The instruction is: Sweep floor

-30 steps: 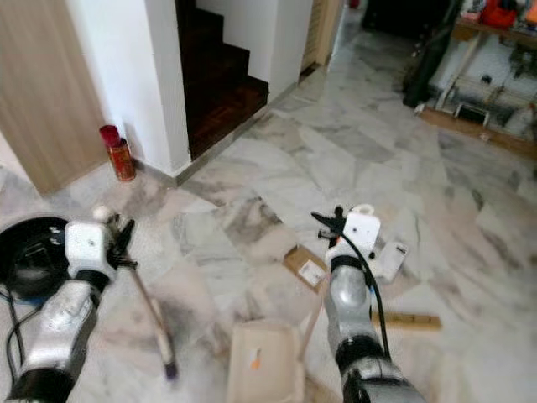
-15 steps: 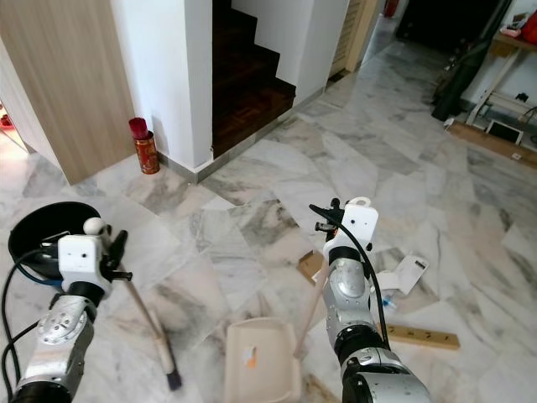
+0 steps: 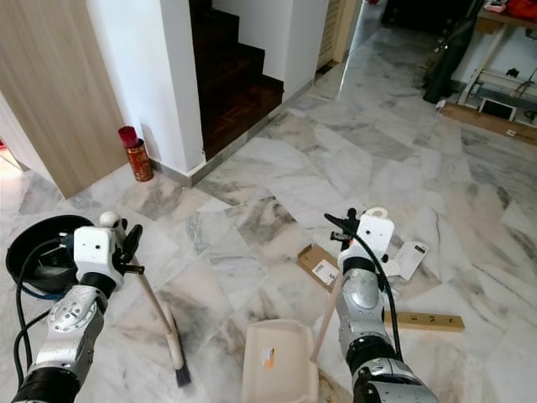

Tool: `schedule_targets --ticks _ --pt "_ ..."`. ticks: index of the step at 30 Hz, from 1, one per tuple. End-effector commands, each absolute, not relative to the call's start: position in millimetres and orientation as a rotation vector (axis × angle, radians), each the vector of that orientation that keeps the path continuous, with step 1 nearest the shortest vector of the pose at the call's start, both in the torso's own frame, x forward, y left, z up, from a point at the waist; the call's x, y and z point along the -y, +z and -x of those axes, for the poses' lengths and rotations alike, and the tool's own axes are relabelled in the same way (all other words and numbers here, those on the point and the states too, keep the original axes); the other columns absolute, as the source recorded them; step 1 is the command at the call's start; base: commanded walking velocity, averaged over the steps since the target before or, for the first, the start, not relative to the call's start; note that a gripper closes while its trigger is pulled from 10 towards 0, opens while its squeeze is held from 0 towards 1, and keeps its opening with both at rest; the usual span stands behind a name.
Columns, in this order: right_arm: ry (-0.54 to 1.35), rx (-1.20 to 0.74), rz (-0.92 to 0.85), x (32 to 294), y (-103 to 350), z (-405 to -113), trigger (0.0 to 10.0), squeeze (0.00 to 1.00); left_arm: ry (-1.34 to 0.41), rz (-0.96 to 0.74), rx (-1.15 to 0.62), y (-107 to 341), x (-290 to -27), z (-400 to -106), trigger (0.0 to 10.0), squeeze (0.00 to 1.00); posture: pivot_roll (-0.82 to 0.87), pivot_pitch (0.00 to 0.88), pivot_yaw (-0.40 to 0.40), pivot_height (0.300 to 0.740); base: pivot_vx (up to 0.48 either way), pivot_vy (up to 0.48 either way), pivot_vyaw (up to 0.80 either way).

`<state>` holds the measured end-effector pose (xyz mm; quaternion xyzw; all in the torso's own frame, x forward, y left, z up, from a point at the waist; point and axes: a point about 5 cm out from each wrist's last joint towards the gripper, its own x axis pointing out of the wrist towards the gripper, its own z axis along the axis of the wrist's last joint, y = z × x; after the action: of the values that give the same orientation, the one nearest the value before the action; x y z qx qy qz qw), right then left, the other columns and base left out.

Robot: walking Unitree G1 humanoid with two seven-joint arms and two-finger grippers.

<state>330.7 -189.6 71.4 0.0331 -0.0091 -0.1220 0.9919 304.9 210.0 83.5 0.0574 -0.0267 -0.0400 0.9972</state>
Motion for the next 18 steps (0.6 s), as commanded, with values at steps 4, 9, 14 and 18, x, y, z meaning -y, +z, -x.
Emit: schedule_targets --ticks 4,9,14,18 --pt "-0.233 0.053 -0.067 187.3 77.4 -333.2 10.0 0.00 -0.096 -0.115 0.086 91.0 -205.7 -312.2 10.0 0.00 0.18 0.000 -0.045 0.740 0.000 0.000 0.00" --pt "-0.231 0.051 -0.065 188.1 74.8 -330.4 10.0 0.00 -0.102 -0.114 0.091 89.2 -203.6 -309.9 10.0 0.00 0.18 0.000 -0.046 0.740 0.000 0.000 0.00" --pt "-0.227 0.048 -0.066 187.1 74.5 -330.5 10.0 0.00 -0.097 -0.113 0.089 87.7 -205.1 -308.3 10.0 0.00 0.18 0.000 -0.047 0.740 0.000 0.000 0.00" --pt "-0.202 0.042 -0.038 182.9 76.1 -333.2 10.0 0.00 -0.083 -0.116 0.083 86.8 -207.7 -307.7 10.0 0.00 0.18 0.000 -0.050 0.740 0.000 0.000 0.00"
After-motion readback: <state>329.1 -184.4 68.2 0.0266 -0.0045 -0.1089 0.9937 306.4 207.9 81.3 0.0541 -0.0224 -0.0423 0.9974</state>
